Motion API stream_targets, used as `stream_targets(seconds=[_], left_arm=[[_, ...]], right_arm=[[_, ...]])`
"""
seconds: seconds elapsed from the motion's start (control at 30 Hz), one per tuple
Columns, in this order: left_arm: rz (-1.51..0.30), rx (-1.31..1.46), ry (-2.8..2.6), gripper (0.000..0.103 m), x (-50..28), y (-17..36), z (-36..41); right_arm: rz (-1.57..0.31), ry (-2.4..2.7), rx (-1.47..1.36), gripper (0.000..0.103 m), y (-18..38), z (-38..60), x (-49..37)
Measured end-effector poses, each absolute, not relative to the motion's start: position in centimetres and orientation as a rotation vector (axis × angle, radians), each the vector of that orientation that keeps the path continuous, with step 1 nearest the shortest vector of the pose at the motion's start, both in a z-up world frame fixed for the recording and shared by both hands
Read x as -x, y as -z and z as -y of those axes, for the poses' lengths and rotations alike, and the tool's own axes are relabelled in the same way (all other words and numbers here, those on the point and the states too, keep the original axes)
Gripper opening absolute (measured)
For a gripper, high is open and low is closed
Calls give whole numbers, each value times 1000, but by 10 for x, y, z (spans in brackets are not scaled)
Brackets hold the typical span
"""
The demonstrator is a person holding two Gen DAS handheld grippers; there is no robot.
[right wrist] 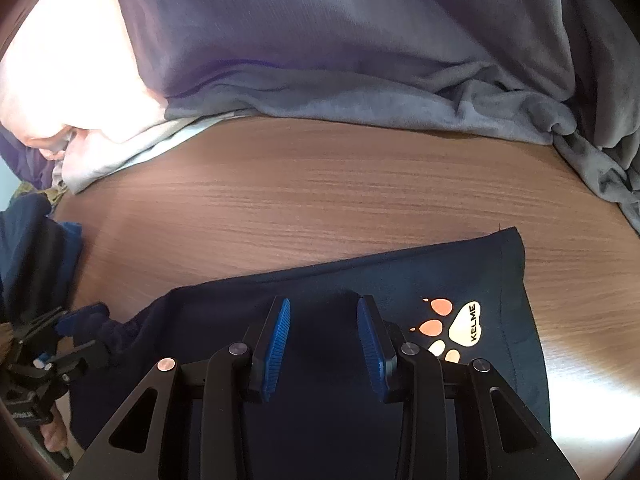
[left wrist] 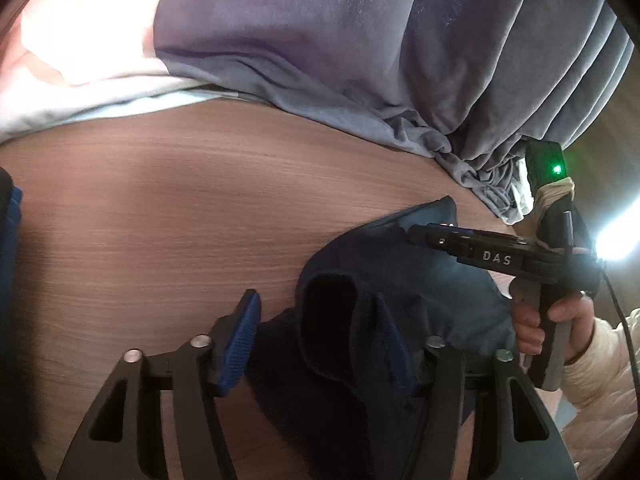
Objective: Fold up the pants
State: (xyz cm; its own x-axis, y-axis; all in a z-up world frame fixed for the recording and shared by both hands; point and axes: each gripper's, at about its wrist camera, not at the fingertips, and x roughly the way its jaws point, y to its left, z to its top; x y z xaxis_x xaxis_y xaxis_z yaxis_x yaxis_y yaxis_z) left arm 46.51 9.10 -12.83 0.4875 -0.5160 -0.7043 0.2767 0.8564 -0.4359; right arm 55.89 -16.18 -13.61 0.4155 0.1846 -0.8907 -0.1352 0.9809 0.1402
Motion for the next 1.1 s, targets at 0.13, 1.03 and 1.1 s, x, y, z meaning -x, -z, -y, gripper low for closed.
stream_targets(seconds=[0.13,1.03,1.1], left_arm=[[-948,268,497,23,-464,126,-87],[-835,79,-11,56,-424,95,-93],[-792,31,4,60,-419,82,-86]], right_arm=[[-1132,-195,-57,36,141,164,-561],[-1059,-67,-33,38,131,182,-560],[-1002,-62,-34,53,114,188,-548]])
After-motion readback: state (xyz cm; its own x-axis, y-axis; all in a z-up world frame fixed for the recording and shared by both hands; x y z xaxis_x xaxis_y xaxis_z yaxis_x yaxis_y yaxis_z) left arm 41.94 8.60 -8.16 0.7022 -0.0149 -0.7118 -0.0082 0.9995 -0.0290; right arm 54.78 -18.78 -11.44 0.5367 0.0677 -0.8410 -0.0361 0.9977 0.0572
